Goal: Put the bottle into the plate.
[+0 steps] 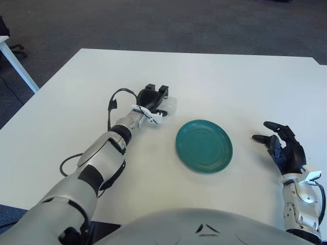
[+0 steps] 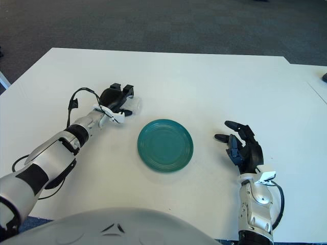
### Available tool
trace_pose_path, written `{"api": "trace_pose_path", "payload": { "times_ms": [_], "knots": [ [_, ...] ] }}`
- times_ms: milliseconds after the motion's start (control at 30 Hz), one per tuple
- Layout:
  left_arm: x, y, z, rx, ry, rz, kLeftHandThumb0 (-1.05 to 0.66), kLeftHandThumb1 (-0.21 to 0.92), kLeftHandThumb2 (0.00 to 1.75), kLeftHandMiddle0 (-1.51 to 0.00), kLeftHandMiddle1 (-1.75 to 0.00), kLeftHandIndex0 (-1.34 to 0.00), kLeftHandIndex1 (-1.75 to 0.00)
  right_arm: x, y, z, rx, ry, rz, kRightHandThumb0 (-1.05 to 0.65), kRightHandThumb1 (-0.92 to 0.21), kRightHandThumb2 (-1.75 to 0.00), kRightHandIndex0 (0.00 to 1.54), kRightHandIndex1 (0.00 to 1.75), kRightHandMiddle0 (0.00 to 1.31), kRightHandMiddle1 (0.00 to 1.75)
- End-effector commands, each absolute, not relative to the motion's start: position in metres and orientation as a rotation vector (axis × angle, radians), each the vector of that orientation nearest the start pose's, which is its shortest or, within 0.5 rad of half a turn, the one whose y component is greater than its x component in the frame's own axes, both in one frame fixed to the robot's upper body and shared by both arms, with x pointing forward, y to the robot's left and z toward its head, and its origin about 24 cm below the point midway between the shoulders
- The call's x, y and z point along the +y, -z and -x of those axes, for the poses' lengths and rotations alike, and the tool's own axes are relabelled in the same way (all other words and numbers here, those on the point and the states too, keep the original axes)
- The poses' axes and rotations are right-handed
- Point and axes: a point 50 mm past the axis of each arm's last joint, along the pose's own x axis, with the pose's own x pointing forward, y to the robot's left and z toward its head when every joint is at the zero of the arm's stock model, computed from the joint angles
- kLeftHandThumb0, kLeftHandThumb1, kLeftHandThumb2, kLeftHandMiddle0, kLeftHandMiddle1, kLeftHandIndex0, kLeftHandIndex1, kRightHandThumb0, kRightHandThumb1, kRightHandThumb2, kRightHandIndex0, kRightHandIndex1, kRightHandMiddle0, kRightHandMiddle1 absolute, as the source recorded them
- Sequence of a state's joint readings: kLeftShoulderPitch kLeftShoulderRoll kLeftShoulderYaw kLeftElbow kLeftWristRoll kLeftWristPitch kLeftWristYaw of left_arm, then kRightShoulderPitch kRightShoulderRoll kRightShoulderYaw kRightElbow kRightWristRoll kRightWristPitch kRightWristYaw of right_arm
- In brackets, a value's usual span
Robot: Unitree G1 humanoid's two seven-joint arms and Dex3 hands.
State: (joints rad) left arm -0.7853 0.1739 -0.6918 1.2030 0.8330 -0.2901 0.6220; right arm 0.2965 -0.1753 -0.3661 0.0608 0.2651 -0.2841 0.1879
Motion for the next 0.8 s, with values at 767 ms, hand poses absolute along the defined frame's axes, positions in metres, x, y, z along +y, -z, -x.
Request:
{"api": "trace_pose_path", "payload": {
  "times_ms": [767],
  "knots": [
    [0.082, -0.065, -0.324, -0.741, 0.278, -1.438, -0.44, 0.39, 1.22, -1.08, -1.75, -0.55, -1.75, -0.275, -0.017, -0.167, -0.025, 0.285, 0.006, -0.52, -0.9, -0.57, 0.57, 0.91, 0.29, 1.0]
  ]
}}
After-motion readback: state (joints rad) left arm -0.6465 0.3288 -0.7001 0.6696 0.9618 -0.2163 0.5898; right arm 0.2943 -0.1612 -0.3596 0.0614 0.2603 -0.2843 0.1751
